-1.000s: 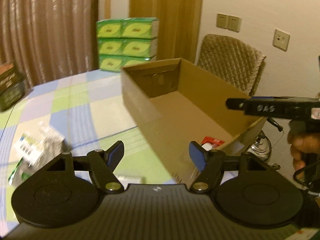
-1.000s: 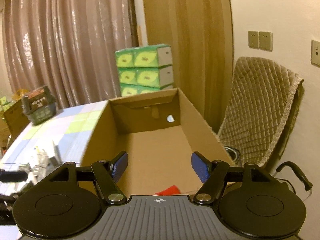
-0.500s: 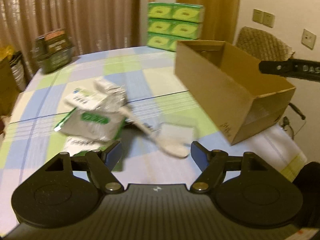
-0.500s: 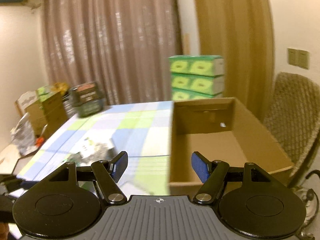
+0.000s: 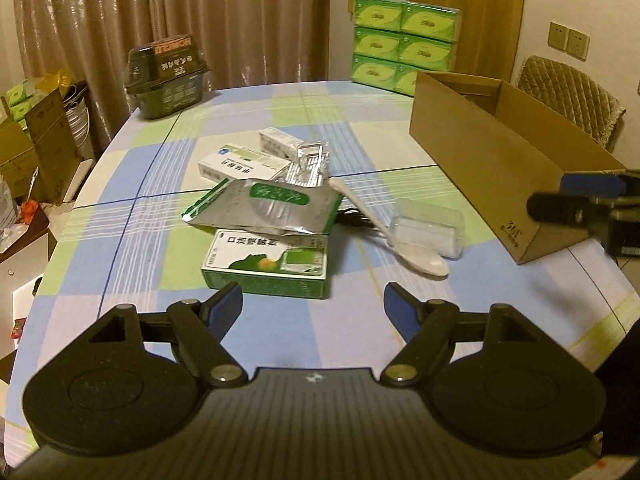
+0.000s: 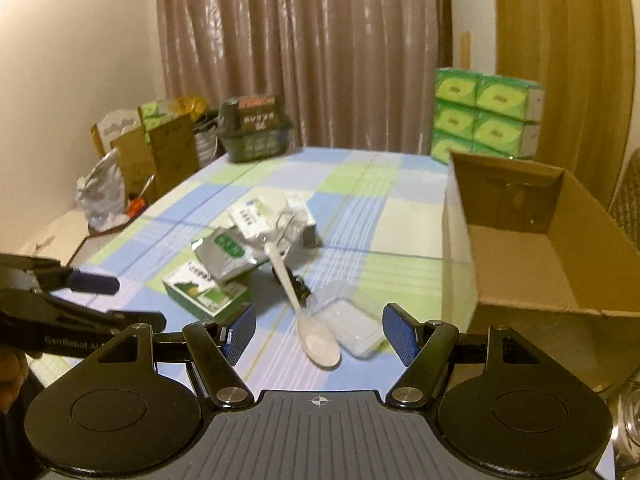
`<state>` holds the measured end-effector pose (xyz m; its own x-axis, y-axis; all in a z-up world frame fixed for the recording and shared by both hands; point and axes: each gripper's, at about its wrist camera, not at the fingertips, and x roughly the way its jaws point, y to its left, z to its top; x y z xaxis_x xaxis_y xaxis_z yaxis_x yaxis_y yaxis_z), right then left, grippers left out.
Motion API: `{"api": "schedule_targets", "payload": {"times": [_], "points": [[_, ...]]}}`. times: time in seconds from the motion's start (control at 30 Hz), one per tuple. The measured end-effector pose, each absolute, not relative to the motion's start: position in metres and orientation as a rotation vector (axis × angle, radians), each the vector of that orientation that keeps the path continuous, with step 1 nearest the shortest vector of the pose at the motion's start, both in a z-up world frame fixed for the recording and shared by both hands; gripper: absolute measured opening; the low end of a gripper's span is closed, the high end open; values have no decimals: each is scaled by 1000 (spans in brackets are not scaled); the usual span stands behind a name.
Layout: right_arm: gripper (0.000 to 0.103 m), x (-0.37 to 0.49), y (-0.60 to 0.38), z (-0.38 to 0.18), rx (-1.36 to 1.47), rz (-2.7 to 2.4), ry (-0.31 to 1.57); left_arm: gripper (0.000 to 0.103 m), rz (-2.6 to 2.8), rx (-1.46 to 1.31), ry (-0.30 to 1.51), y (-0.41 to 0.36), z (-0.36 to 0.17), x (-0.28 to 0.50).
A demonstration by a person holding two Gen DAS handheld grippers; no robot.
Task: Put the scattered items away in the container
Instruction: 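Withdraw both open tools from the cardboard box back over the table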
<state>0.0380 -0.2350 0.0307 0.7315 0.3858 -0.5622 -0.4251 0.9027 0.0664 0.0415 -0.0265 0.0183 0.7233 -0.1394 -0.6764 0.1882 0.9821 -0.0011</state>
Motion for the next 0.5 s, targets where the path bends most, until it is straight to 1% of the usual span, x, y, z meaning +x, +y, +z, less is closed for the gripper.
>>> {"api": "schedule_targets", "payload": {"times": [0.5], "points": [[67, 70, -221, -29, -131, 493, 764, 79, -174, 63, 789, -11, -9, 60]]}}
